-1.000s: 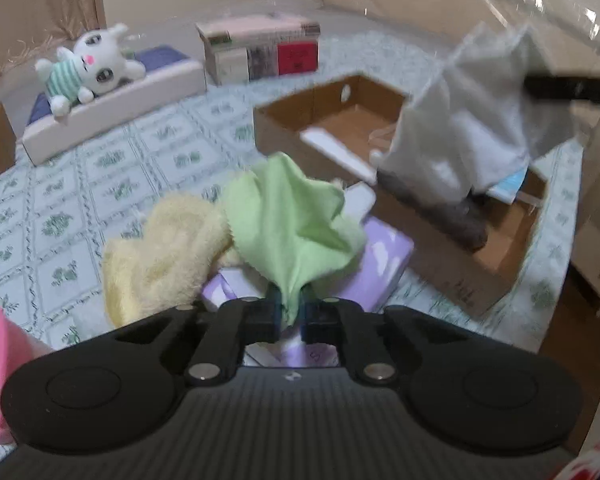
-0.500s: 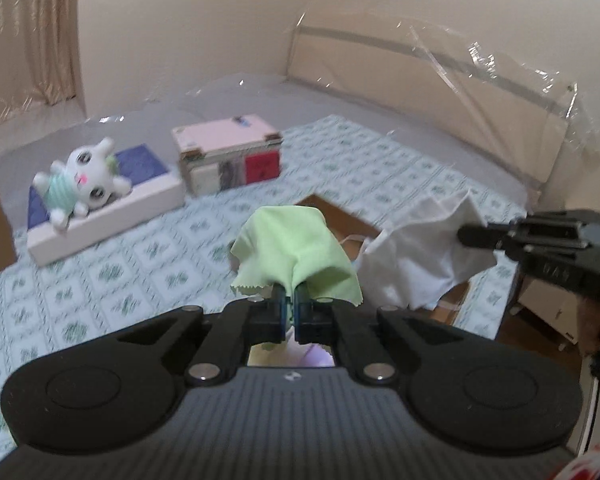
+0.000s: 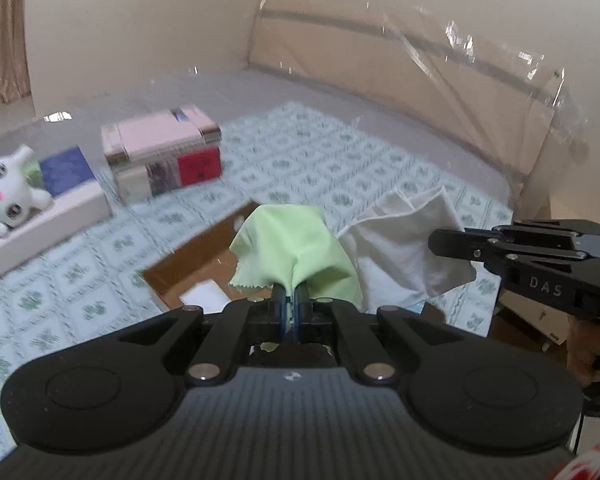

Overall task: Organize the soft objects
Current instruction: 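Lower the green cloth into the box and open the left gripper while the right gripper releases the tissue there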

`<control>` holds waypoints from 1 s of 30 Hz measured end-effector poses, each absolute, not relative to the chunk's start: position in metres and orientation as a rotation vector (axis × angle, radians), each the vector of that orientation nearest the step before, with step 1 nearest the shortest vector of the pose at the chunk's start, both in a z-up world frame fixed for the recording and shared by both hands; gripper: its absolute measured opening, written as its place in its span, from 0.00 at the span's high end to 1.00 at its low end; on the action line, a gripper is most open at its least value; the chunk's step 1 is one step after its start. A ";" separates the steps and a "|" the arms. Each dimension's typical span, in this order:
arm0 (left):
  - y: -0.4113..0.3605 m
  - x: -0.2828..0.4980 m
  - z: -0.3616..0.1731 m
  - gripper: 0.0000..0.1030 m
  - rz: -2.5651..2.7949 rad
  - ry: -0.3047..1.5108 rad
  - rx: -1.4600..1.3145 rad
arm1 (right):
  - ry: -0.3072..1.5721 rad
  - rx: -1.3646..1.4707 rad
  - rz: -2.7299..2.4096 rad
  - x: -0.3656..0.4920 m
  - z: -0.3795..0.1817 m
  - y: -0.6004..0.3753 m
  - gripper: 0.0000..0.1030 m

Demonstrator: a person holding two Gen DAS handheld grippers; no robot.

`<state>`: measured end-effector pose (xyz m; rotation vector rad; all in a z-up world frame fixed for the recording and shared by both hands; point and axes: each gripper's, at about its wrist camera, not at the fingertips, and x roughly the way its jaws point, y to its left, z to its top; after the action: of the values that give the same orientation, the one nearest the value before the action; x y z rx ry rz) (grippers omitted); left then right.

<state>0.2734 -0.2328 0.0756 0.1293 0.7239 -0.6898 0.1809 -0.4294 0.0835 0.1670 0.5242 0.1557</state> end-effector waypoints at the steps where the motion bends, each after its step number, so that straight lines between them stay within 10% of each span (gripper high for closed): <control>1: -0.239 0.278 0.066 0.98 -0.688 0.742 0.132 | 0.541 0.176 0.148 0.184 0.077 -0.434 0.97; 9: -0.272 0.302 -0.004 0.93 -0.653 0.876 0.185 | 0.740 0.103 0.060 0.202 0.006 -0.443 0.97; 14: -0.273 0.308 -0.017 0.53 -0.666 0.885 0.192 | 0.816 0.059 0.070 0.212 -0.027 -0.432 0.97; 17: -0.265 0.309 -0.012 0.46 -0.662 0.873 0.176 | 0.834 0.043 0.085 0.221 -0.037 -0.426 0.97; 30: -0.209 0.281 0.033 0.39 -0.599 0.782 0.124 | 0.854 0.014 0.126 0.228 -0.043 -0.414 0.95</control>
<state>0.2810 -0.2090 0.0326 0.1243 0.7817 -0.5994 0.2277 -0.4140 -0.0431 0.0141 0.8542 0.1265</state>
